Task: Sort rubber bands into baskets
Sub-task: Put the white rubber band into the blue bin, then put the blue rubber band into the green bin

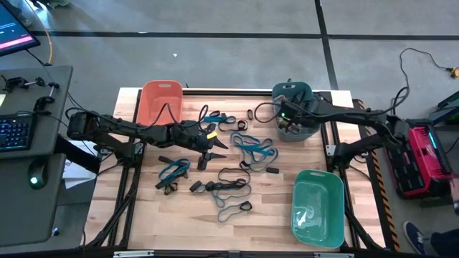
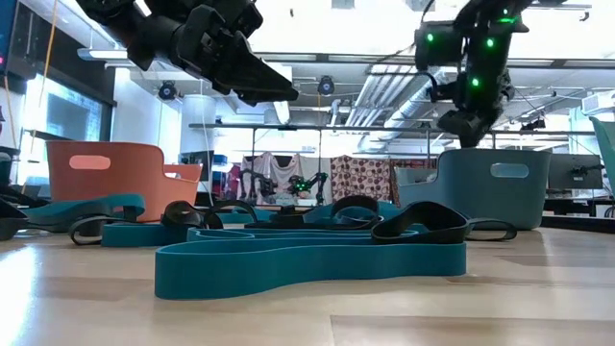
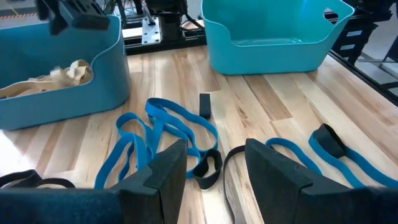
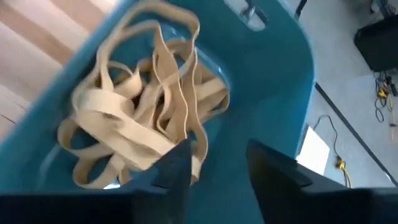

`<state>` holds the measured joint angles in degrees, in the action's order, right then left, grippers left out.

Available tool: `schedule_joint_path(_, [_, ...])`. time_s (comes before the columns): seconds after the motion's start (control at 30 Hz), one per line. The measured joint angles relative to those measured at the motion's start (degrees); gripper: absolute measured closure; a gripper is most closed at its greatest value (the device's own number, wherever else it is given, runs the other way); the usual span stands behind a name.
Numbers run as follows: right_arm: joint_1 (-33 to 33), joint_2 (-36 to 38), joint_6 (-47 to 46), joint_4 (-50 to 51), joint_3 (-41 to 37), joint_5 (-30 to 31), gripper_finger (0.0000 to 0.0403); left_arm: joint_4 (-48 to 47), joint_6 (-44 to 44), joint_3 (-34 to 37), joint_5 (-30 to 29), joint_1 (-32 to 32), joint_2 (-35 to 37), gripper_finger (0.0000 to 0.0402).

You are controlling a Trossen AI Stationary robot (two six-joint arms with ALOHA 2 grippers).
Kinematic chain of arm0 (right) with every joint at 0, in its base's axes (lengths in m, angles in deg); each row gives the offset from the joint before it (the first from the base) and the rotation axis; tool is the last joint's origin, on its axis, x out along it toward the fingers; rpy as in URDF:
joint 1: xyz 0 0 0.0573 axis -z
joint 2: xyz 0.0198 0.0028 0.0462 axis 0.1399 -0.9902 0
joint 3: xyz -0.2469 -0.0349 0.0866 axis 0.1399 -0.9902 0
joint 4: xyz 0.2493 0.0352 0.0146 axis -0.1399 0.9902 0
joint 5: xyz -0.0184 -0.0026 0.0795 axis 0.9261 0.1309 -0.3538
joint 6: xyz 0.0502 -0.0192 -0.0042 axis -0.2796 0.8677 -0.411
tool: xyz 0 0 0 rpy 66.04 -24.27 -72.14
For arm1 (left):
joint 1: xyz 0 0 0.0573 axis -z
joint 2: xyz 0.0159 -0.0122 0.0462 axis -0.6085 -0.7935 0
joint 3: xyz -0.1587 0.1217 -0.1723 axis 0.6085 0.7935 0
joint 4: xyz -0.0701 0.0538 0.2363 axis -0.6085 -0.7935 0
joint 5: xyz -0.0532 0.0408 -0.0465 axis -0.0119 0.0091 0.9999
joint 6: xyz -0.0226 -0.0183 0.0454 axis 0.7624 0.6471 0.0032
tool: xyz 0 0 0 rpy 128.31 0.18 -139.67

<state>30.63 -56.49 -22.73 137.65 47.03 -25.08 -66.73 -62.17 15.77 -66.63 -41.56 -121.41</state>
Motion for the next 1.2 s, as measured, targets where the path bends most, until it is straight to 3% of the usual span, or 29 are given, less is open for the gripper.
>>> schedule_joint_path(0.1, [-1.0, 0.0, 0.1, 1.2, 3.5, 0.0, 0.0239, 0.0, 0.0, 0.0, 0.0, 0.0, 0.0, 0.0248])
schedule_joint_path(0.2, [-3.4, 0.0, 0.1, 1.3, 5.9, 0.0, 0.0252, 0.0, 0.5, 0.0, 0.0, 0.0, 0.0, 0.0248])
schedule_joint_path(0.47, [-12.3, 0.2, 0.6, -5.9, 6.2, 1.5, 0.0389, 0.0, 2.0, 0.0, -4.1, 0.0, 0.0, 0.0248])
schedule_joint_path(0.8, [-22.7, 0.3, 3.6, -26.8, 3.4, 1.9, 0.0399, 0.0, 3.8, 0.0, -5.5, 0.0, 0.0, 0.0251])
schedule_joint_path(0.97, [-27.6, -0.1, 3.6, -36.9, -1.3, 1.3, 0.0402, -0.1, 4.0, 0.0, -6.0, 0.1, 0.0, 0.0290])
schedule_joint_path(1.2, [-32.7, -0.1, 3.5, -47.3, -6.9, 1.6, 0.0402, -2.1, 3.0, 0.0, -4.0, 0.2, 0.0, 0.0381])
